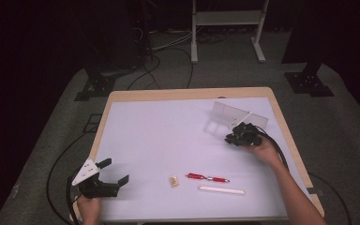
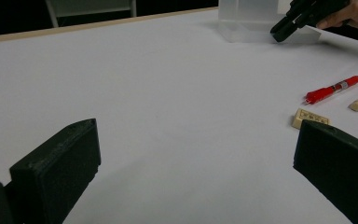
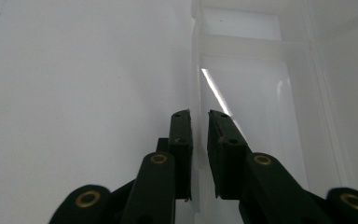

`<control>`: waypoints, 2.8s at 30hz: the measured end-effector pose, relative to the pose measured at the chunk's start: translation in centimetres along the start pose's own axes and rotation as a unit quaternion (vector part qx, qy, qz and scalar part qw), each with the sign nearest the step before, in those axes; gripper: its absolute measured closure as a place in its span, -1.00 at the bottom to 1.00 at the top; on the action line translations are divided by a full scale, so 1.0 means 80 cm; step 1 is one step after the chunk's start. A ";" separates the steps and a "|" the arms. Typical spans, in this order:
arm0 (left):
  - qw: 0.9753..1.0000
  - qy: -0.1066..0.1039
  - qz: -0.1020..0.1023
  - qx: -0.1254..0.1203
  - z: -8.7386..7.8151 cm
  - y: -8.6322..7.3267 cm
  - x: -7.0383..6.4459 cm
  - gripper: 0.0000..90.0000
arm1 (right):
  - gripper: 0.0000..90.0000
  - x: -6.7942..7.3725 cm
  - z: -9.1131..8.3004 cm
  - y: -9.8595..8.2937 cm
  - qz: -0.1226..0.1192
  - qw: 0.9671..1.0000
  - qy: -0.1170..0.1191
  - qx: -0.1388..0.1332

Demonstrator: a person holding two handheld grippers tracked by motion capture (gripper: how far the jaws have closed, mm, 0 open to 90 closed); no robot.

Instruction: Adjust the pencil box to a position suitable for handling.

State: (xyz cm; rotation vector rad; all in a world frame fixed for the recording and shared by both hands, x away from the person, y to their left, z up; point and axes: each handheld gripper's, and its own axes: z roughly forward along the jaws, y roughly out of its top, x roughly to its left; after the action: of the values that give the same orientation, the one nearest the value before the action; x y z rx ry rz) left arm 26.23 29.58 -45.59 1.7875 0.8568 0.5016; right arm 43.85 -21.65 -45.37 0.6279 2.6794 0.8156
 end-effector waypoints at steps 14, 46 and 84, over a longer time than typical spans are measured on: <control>1.000 -0.001 -0.002 -0.003 -0.001 -0.001 0.001 -1.00 | 0.87 -0.002 0.004 -0.001 -0.012 1.000 0.004 0.004; 1.000 -0.003 -0.001 0.001 0.001 0.000 0.001 -1.00 | 0.89 0.044 -0.047 0.053 -0.118 0.992 0.025 -0.040; 1.000 -0.005 -0.005 0.005 0.003 -0.001 0.003 -1.00 | 0.87 0.091 -0.032 0.088 -0.166 0.982 0.080 -0.050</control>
State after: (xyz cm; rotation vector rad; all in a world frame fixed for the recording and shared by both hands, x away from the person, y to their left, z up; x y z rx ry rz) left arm 26.52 29.60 -45.72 1.7935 0.8623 0.4818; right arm 38.86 -14.13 -40.16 0.0887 2.7539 0.9301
